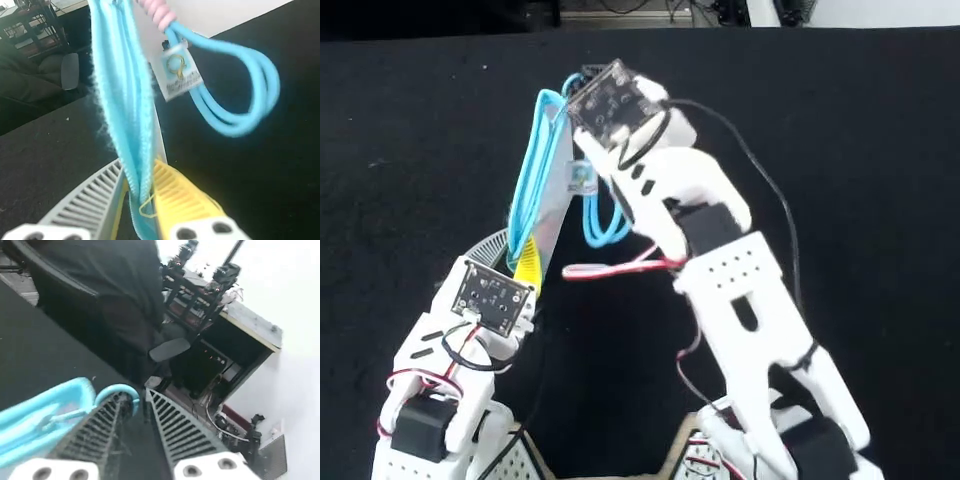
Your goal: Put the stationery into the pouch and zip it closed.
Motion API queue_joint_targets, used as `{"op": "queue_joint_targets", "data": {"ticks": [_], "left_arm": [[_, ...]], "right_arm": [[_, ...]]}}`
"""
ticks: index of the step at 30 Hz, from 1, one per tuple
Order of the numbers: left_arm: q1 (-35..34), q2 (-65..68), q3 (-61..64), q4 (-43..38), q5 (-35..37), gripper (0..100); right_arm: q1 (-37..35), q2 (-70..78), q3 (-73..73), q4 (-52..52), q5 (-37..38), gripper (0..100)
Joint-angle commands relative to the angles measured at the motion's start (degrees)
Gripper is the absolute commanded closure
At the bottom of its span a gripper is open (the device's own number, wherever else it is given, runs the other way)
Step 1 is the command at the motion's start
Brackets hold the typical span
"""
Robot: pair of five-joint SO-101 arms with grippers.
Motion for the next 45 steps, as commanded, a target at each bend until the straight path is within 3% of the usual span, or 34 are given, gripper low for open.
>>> {"op": "queue_joint_targets", "data": {"ticks": [1, 15, 21, 25, 33, 45], "left_arm": [[0.04, 0.35, 1.10, 1.76, -0.44, 97], [0.04, 0.35, 1.10, 1.67, -0.44, 97], [0.04, 0.35, 1.10, 1.67, -0.44, 97], [0.04, 0.35, 1.10, 1.58, -0.44, 97], [0.04, 0.35, 1.10, 1.58, -0.44, 97], [0.04, 0.35, 0.75, 1.58, -0.09, 97]], "right_arm": [[6.59, 4.26, -9.36, -2.55, -0.35, 98.8], [7.91, 9.71, -12.44, -1.23, -0.35, 98.8], [7.74, 6.37, -12.97, 9.41, -0.70, 98.3], [6.33, 2.24, -12.88, 15.21, -5.36, 97.3], [-1.32, -4.62, -12.88, 24.97, -8.35, 75.6], [-10.99, -23.25, -12.79, 45.80, -8.44, 75.5]]}}
